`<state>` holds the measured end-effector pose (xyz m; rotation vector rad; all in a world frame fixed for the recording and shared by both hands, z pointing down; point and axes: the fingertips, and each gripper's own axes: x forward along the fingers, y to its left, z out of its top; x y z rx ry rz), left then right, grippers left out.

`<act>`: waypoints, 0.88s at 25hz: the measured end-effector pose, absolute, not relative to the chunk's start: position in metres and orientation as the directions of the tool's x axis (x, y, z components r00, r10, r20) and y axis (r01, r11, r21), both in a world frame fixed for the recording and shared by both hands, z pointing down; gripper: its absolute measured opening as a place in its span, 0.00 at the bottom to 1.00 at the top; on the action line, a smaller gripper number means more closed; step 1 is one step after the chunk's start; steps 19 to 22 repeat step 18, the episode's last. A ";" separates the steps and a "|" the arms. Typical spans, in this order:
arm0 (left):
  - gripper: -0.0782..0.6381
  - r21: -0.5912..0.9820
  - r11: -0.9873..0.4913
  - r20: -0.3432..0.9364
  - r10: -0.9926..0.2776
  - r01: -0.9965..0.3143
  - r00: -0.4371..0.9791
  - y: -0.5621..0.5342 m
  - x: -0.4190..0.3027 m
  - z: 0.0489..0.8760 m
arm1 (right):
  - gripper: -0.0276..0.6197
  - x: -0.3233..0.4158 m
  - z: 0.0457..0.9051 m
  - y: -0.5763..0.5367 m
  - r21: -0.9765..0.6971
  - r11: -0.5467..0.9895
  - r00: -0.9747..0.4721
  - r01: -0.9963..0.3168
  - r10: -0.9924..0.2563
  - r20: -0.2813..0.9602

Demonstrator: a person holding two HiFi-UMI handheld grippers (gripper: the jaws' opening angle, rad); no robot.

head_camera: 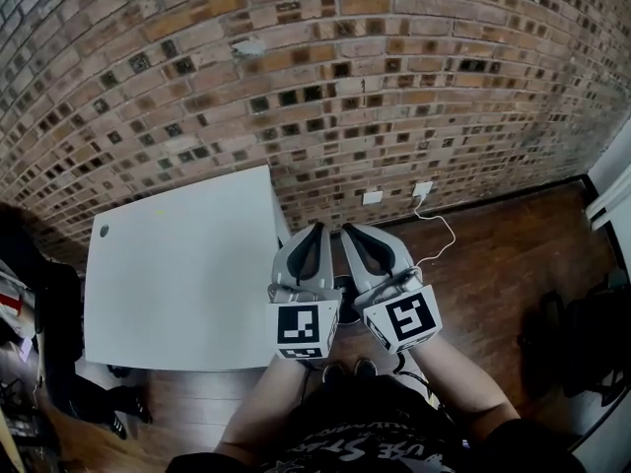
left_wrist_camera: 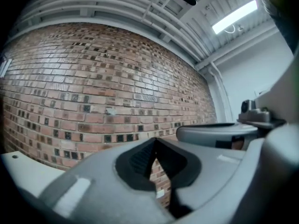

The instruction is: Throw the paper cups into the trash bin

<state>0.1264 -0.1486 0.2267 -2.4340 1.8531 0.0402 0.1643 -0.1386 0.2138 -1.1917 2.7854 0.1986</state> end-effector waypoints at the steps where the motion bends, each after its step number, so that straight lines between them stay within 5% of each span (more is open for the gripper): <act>1: 0.12 -0.058 -0.260 -0.085 -0.961 -0.964 0.264 -0.147 0.126 0.225 | 0.05 0.164 0.214 -0.139 0.074 0.685 -0.688 -0.724 -0.711 -0.144; 22: 0.12 -0.044 -0.218 -0.098 -0.970 -0.975 0.221 -0.143 0.111 0.231 | 0.05 0.151 0.244 -0.144 -0.040 0.703 -0.702 -0.711 -0.712 -0.026</act>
